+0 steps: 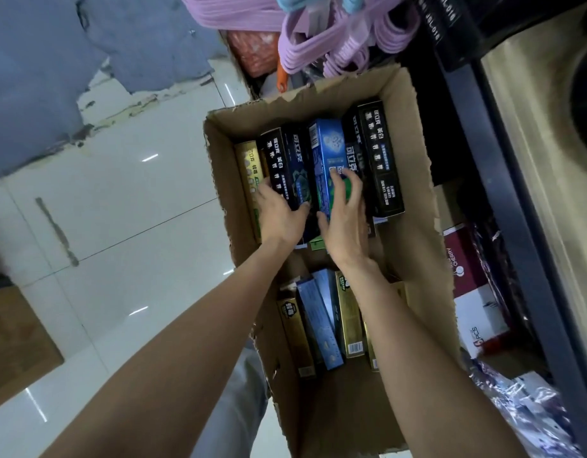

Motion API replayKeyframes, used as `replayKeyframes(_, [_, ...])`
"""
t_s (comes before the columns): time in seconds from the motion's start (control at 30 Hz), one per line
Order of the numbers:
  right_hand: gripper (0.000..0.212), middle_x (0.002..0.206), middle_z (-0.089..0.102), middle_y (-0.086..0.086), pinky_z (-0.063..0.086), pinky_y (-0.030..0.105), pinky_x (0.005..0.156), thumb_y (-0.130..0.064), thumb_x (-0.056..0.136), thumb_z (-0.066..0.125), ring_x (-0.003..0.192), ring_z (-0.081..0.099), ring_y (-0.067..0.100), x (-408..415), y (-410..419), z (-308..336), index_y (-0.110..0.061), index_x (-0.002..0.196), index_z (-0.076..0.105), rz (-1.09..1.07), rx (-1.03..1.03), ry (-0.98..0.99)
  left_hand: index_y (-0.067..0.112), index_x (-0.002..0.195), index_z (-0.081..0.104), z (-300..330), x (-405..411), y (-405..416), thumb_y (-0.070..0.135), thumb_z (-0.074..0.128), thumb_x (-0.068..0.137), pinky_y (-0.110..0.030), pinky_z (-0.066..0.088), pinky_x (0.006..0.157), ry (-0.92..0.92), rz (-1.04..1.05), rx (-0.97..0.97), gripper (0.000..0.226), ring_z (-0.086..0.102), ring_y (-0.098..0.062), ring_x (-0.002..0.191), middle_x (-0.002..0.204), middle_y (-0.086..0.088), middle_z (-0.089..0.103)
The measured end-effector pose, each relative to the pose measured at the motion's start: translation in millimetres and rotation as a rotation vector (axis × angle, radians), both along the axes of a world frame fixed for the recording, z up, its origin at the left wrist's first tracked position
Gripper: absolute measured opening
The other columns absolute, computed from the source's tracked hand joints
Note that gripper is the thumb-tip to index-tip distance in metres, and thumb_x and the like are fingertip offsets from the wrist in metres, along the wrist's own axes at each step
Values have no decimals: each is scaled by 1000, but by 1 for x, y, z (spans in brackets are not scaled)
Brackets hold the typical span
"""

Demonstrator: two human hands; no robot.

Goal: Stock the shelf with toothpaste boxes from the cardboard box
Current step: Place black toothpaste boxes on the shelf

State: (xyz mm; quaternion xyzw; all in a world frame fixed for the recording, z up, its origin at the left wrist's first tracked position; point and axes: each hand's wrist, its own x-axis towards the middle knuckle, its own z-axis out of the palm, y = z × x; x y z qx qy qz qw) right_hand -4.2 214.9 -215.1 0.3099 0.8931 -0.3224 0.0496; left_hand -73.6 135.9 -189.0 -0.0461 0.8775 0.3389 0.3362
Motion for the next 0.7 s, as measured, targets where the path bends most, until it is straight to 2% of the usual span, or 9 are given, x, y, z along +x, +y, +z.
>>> replayKeyframes(0.07, [75, 148, 21, 10, 45, 23, 98, -6, 82, 66, 125, 43, 21, 0, 2, 16, -13, 145, 27, -143, -148, 24, 7, 136, 20, 8, -3, -4, 14, 67, 84, -36, 43, 100, -32, 26, 58, 70, 49, -29, 122, 135, -13, 43])
replayKeyframes(0.13, [74, 141, 31, 3, 41, 6, 84, -10, 83, 67, 116, 44, 10, 8, 6, 41, -14, 145, 28, -374, -411, 4, 11, 131, 19, 23, -4, -10, 14, 68, 83, -43, 49, 95, -68, 50, 134, 69, 58, -27, 107, 123, -9, 51])
replayKeyframes(0.17, [68, 134, 41, -1, 44, 7, 78, -12, 83, 66, 109, 49, 9, 14, 9, 57, -14, 143, 33, -484, -571, -4, 13, 130, 18, 34, -4, -13, 14, 69, 83, -41, 52, 91, -93, 59, 183, 69, 60, -22, 103, 122, -8, 51])
replayKeyframes(0.23, [48, 118, 61, 4, 50, 23, 78, -13, 86, 62, 99, 61, 17, 34, 13, 89, -14, 132, 49, -680, -896, 34, 14, 132, 17, 62, -2, -17, 12, 67, 85, -21, 55, 76, -180, 93, 309, 69, 61, -4, 92, 124, -6, 49])
replayKeyframes(0.33, [39, 113, 66, 5, 50, 36, 79, -8, 85, 61, 99, 64, 24, 67, 11, 148, -20, 122, 53, -744, -1112, 106, 21, 130, 21, 113, 4, -25, 6, 62, 87, -10, 49, 58, -328, 144, 451, 62, 63, 2, 78, 108, 4, 54])
replayKeyframes(0.4, [46, 118, 63, -4, 52, 47, 86, -11, 83, 66, 104, 64, 24, 87, 8, 191, -29, 122, 50, -595, -1059, 147, 23, 127, 24, 148, 10, -31, -2, 60, 86, -20, 54, 65, -380, 173, 533, 60, 66, -6, 84, 102, 3, 60])
replayKeyframes(0.53, [62, 131, 50, -18, 44, 40, 101, -33, 75, 73, 121, 51, 4, 114, 1, 279, -43, 127, 40, -344, -633, 146, 21, 125, 31, 224, 32, -29, 7, 66, 84, -32, 53, 78, -411, 251, 625, 55, 66, -15, 90, 106, -1, 64])
replayKeyframes(0.6, [64, 130, 51, -14, 47, 39, 97, -30, 75, 76, 117, 53, 8, 123, 0, 319, -39, 127, 40, -305, -508, 186, 19, 124, 35, 263, 45, -26, 15, 69, 82, -33, 52, 83, -403, 283, 664, 55, 65, -16, 94, 112, -3, 62])
replayKeyframes(0.7, [67, 120, 49, -20, 46, 19, 86, -28, 75, 79, 106, 51, -1, 136, 0, 372, -35, 128, 39, -280, -376, 231, 19, 129, 38, 311, 57, -25, 18, 71, 79, -40, 52, 90, -382, 282, 714, 60, 66, -19, 100, 119, -5, 64])
